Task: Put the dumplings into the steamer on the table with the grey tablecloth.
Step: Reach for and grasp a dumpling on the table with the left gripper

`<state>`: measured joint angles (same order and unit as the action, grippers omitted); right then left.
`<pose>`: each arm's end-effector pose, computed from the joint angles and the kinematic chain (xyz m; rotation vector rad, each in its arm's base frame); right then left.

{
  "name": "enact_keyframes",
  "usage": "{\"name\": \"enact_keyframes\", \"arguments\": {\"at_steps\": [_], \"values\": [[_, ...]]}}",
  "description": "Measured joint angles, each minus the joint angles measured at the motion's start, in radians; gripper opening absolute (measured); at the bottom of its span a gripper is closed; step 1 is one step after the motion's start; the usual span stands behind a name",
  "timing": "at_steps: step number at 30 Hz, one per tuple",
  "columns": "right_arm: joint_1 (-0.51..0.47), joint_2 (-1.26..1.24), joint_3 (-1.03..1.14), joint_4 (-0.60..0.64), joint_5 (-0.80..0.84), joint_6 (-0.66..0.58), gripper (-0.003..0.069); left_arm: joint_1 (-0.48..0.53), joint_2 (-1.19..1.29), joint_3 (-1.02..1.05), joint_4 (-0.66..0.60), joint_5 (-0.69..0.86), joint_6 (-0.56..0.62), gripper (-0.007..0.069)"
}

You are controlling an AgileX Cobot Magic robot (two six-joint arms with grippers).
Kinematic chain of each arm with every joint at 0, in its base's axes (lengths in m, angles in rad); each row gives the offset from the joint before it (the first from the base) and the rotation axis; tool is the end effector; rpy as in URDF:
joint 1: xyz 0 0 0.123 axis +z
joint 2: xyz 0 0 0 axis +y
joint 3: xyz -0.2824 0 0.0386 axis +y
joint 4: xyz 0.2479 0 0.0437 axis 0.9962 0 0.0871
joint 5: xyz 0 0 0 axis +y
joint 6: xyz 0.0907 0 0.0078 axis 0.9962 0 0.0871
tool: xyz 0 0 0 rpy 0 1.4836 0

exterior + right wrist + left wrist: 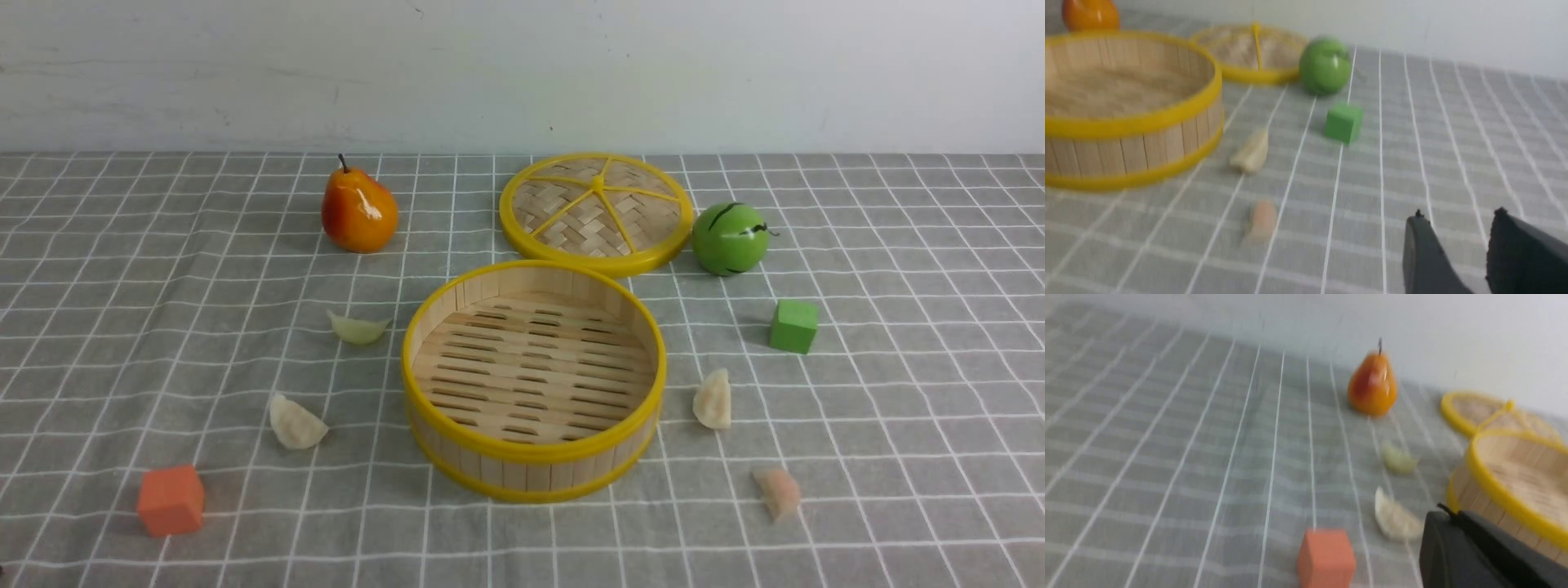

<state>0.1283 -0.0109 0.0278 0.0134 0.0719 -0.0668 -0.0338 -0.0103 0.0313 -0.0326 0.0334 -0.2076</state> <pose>0.0564 0.0074 0.1978 -0.1435 1.5661 0.0595 0.0569 -0.0020 0.2000 -0.1580 1.5339 -0.2184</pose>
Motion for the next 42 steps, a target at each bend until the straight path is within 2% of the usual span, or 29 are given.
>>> {"name": "enact_keyframes", "arguments": {"at_steps": [2, 3, 6, 7, 8, 9, 13, 14, 16, 19, 22, 26, 30, 33, 36, 37, 42], "values": [[0.000, 0.000, 0.000, 0.000, -0.062, 0.000, 0.0240, 0.000, 0.000, 0.000, 0.000, -0.058, 0.000, 0.0017], [0.000, 0.000, 0.000, -0.002, -0.175, 0.002, 0.0240, 0.000, 0.000, 0.000, 0.000, -0.153, 0.000, 0.0017], [0.000, 0.000, 0.000, -0.002, -0.316, 0.034, 0.0240, 0.000, 0.000, 0.000, 0.000, -0.258, -0.006, 0.0019], [0.000, 0.000, 0.000, -0.002, -0.421, 0.086, 0.0240, 0.000, 0.000, 0.000, 0.000, -0.329, -0.043, 0.0021], [0.000, 0.000, 0.000, -0.002, -0.434, 0.092, 0.0240, 0.000, 0.000, 0.000, 0.000, -0.338, -0.043, 0.0021], [0.000, 0.000, 0.000, 0.001, -0.520, 0.138, 0.0240, 0.000, 0.000, 0.000, -0.001, -0.408, -0.104, 0.0022], [0.000, 0.000, 0.000, 0.008, -0.589, 0.172, 0.0230, 0.000, 0.000, -0.004, -0.001, -0.558, -0.284, 0.0027], [0.000, 0.000, 0.000, 0.010, -0.589, 0.174, 0.0228, 0.000, 0.000, -0.006, -0.001, -0.562, -0.293, 0.0027], [0.000, 0.015, -0.016, 0.027, -0.583, 0.181, 0.0180, 0.000, 0.004, -0.065, -0.001, -0.538, -0.360, 0.0028], [0.000, 0.080, -0.100, 0.043, -0.556, 0.183, 0.0043, 0.000, 0.095, -0.234, -0.001, -0.417, -0.335, 0.0028], [0.000, 0.168, -0.180, 0.048, -0.511, 0.182, -0.0014, 0.000, 0.243, -0.377, -0.001, -0.294, -0.255, 0.0028], [0.000, 0.344, -0.263, 0.049, -0.366, 0.167, -0.0012, 0.000, 0.539, -0.527, -0.001, -0.147, -0.213, 0.0028], [0.000, 0.521, -0.338, 0.049, -0.063, 0.166, -0.0008, 0.000, 0.801, -0.669, -0.005, 0.161, -0.289, 0.0017], [0.000, 0.638, -0.418, 0.049, 0.202, 0.148, -0.0007, 0.000, 0.958, -0.757, -0.022, 0.387, -0.283, 0.0012], [0.002, 0.752, -0.489, 0.059, 0.389, 0.095, -0.0005, 0.000, 1.099, -0.821, -0.063, 0.533, -0.192, 0.0012], [0.012, 0.807, -0.515, 0.077, 0.426, 0.079, -0.0004, 0.000, 1.172, -0.847, -0.103, 0.589, -0.120, 0.0014], [0.095, 0.935, -0.553, 0.152, 0.406, 0.009, -0.0002, -0.031, 1.360, -0.923, -0.242, 0.682, 0.062, 0.0049]]}}
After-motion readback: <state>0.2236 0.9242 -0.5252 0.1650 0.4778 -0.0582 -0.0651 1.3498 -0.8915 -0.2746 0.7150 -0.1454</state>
